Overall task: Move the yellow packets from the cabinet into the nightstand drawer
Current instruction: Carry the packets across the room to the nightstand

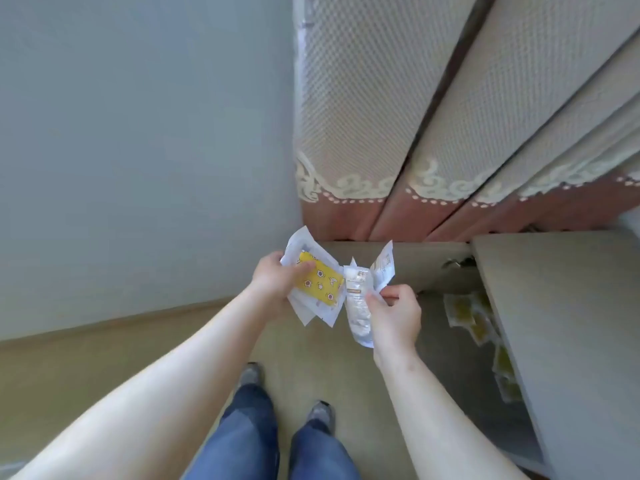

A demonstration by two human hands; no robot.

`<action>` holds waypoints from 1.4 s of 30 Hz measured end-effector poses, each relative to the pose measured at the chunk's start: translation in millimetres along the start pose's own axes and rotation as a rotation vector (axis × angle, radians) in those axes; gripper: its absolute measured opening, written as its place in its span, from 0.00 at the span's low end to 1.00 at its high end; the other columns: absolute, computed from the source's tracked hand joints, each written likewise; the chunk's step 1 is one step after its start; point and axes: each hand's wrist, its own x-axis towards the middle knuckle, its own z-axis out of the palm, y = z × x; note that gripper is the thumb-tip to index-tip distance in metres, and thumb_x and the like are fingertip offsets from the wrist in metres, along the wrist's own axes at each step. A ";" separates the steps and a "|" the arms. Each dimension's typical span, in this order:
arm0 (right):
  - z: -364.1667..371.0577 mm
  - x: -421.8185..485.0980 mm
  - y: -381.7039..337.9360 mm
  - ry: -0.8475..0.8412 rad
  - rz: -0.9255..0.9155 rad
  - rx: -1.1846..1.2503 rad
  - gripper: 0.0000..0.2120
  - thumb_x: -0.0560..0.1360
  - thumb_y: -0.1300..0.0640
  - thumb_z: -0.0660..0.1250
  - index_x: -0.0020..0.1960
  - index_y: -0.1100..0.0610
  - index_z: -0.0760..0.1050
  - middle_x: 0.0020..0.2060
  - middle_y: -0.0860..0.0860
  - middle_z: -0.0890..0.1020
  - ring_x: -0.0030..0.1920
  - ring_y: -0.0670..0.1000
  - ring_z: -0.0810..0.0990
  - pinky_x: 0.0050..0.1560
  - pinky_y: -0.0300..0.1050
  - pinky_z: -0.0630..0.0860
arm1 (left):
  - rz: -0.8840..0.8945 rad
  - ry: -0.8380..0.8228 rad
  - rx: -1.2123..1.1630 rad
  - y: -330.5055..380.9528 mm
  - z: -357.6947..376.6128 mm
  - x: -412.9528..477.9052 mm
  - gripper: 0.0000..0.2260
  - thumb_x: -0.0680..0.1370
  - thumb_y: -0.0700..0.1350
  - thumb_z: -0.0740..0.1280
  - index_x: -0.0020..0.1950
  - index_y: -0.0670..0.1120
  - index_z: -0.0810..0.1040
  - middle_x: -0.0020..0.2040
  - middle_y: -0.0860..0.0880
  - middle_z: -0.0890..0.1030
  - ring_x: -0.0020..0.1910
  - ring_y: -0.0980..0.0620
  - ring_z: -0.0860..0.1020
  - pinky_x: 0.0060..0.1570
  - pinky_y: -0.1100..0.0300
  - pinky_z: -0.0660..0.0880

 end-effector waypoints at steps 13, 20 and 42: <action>226.2 -192.2 -67.9 -0.642 -0.292 -0.184 0.10 0.72 0.62 0.70 0.38 0.56 0.69 0.33 0.47 0.74 0.33 0.47 0.71 0.33 0.39 0.69 | 0.080 0.583 -0.550 -44.1 -309.4 -109.6 0.07 0.74 0.35 0.70 0.48 0.43 0.75 0.42 0.45 0.81 0.37 0.49 0.81 0.33 0.59 0.76; 355.4 -333.6 -66.5 -0.947 -0.401 -0.261 0.10 0.72 0.59 0.70 0.37 0.55 0.69 0.33 0.47 0.74 0.35 0.49 0.72 0.37 0.42 0.69 | 0.113 0.895 -0.823 -102.2 -466.8 -174.9 0.08 0.73 0.33 0.70 0.46 0.42 0.74 0.44 0.43 0.81 0.42 0.44 0.81 0.48 0.50 0.78; 703.5 -607.7 -47.7 -1.678 -0.539 -0.594 0.11 0.72 0.56 0.71 0.37 0.56 0.69 0.33 0.47 0.73 0.34 0.48 0.71 0.39 0.40 0.70 | 0.056 1.573 -1.292 -192.9 -791.0 -212.2 0.08 0.73 0.31 0.69 0.46 0.41 0.74 0.42 0.42 0.81 0.39 0.43 0.80 0.42 0.52 0.77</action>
